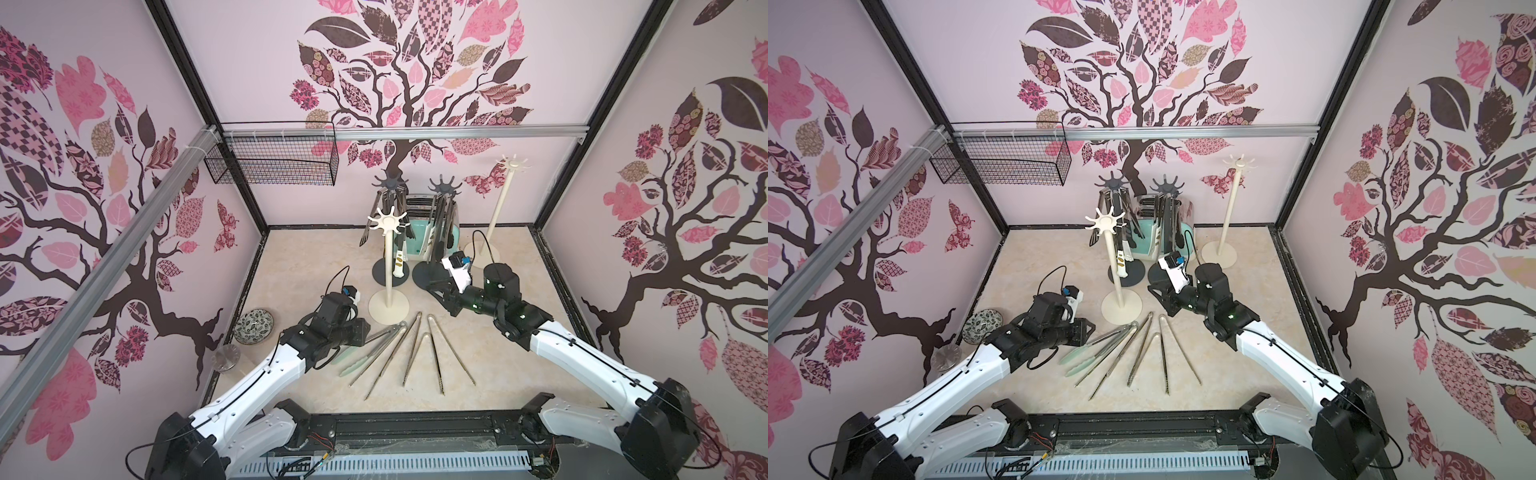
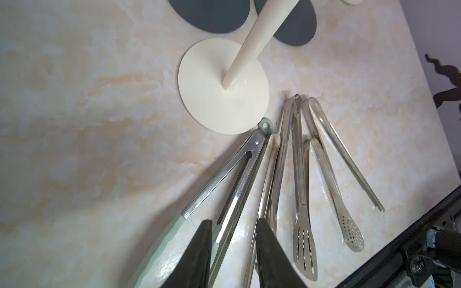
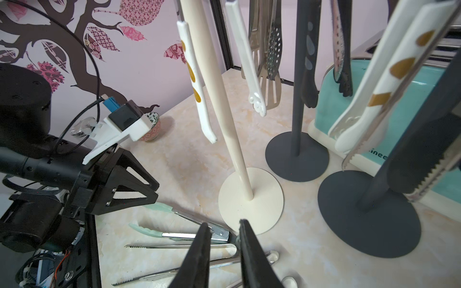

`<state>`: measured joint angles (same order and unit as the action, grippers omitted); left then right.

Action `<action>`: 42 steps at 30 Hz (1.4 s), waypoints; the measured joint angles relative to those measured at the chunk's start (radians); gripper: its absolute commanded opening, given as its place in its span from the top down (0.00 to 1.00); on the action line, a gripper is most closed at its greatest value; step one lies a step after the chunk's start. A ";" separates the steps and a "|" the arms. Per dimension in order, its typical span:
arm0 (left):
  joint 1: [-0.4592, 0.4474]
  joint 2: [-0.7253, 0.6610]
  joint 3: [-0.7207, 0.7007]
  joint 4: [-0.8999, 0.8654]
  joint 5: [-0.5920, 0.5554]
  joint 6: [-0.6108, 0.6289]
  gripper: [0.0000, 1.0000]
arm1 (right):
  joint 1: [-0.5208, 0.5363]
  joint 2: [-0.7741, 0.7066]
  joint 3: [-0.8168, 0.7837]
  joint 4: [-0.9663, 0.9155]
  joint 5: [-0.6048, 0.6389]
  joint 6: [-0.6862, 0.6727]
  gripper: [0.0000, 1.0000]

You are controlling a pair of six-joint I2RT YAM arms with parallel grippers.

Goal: Hang food tongs on kitchen utensil racks
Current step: Hang the food tongs on the rack, then pick up the food tongs from the center of the board.

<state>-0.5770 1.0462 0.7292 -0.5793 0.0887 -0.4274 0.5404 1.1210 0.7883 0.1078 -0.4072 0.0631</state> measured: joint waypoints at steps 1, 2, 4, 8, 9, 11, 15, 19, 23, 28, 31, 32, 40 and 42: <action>0.000 0.022 0.020 -0.038 0.003 0.000 0.68 | -0.001 -0.013 -0.013 -0.002 0.005 0.000 0.75; 0.000 0.042 0.036 -0.069 0.007 0.001 0.69 | -0.003 -0.026 -0.022 -0.008 0.011 0.001 0.76; 0.000 0.079 0.058 -0.118 0.018 0.003 0.69 | -0.006 -0.045 -0.037 -0.010 0.020 0.001 0.75; -0.002 0.154 0.084 -0.192 0.047 0.010 0.70 | -0.008 -0.077 -0.069 -0.014 0.035 0.001 0.76; -0.005 0.171 0.090 -0.205 0.050 0.012 0.70 | -0.008 -0.082 -0.076 -0.014 0.037 0.002 0.75; -0.019 0.212 0.101 -0.223 0.060 0.014 0.70 | -0.008 -0.092 -0.087 -0.014 0.040 0.005 0.75; -0.078 0.298 0.126 -0.253 0.066 0.023 0.71 | -0.008 -0.113 -0.096 -0.014 0.048 0.011 0.75; -0.130 0.392 0.160 -0.281 0.046 0.038 0.71 | -0.009 -0.142 -0.103 -0.008 0.060 0.016 0.75; -0.136 0.435 0.186 -0.298 0.002 0.052 0.71 | -0.009 -0.156 -0.120 -0.006 0.069 0.016 0.74; -0.136 0.460 0.210 -0.301 -0.033 0.074 0.71 | -0.009 -0.156 -0.129 -0.009 0.076 0.016 0.74; -0.135 0.502 0.216 -0.293 -0.036 0.089 0.71 | -0.009 -0.158 -0.129 -0.010 0.079 0.016 0.74; -0.136 0.515 0.216 -0.293 -0.036 0.091 0.71 | -0.009 -0.158 -0.129 -0.010 0.081 0.016 0.74; -0.136 0.552 0.216 -0.274 -0.043 0.106 0.72 | -0.009 -0.163 -0.129 -0.012 0.091 0.016 0.74; -0.136 0.558 0.216 -0.266 -0.045 0.108 0.72 | -0.009 -0.163 -0.129 -0.014 0.093 0.016 0.74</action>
<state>-0.7128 1.6047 0.9451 -0.8455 0.0433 -0.3199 0.5312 0.9581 0.6590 0.0937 -0.3145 0.0788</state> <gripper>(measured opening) 0.283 0.262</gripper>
